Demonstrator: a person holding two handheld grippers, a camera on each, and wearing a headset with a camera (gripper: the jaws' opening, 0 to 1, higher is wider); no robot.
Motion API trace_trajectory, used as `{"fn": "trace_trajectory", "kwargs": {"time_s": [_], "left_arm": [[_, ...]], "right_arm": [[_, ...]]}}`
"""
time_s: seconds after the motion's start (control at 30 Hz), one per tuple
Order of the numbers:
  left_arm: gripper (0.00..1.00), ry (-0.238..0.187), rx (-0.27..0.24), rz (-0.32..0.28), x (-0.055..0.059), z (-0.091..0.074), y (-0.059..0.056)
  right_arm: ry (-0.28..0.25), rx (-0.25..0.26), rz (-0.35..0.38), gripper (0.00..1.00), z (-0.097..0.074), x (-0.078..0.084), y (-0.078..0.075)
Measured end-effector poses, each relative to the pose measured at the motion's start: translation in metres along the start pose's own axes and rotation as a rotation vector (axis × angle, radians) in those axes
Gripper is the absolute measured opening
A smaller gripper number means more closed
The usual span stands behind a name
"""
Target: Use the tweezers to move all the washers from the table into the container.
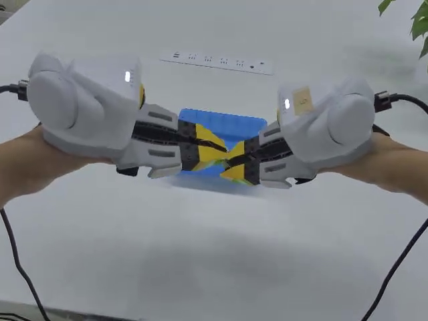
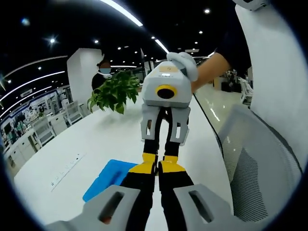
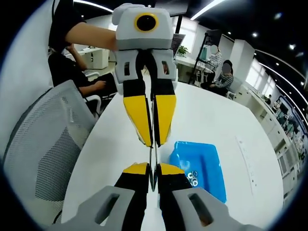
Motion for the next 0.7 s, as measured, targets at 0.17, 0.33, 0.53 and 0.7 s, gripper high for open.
{"fn": "trace_trajectory", "kwargs": {"time_s": [0.17, 0.33, 0.53, 0.7], "left_arm": [[0.08, -0.001, -0.009, -0.047, 0.003, 0.001, -0.007], [0.08, 0.055, 0.014, -0.005, 0.001, 0.001, -0.011], [0.11, 0.091, 0.031, 0.012, -0.001, -0.001, -0.013], [0.14, 0.124, 0.041, 0.042, -0.003, -0.003, -0.017]], "right_arm": [[0.029, -0.009, -0.007, 0.07, -0.003, 0.001, 0.006], [0.046, -0.019, -0.023, 0.07, -0.005, 0.000, 0.011], [0.062, -0.031, -0.051, 0.07, -0.005, -0.001, 0.014], [0.072, -0.045, -0.062, 0.07, -0.005, -0.001, 0.018]]}}
Point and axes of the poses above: the centre of the closed fingertips' face, and the gripper's own axes: z roughly forward along the fingers, y roughly to its left, x roughly out of its underside, the point moved 10 cm from there along -z, roughly backward along the fingers, and after that the axes turned 1 degree about x, right-handed, at the moved point
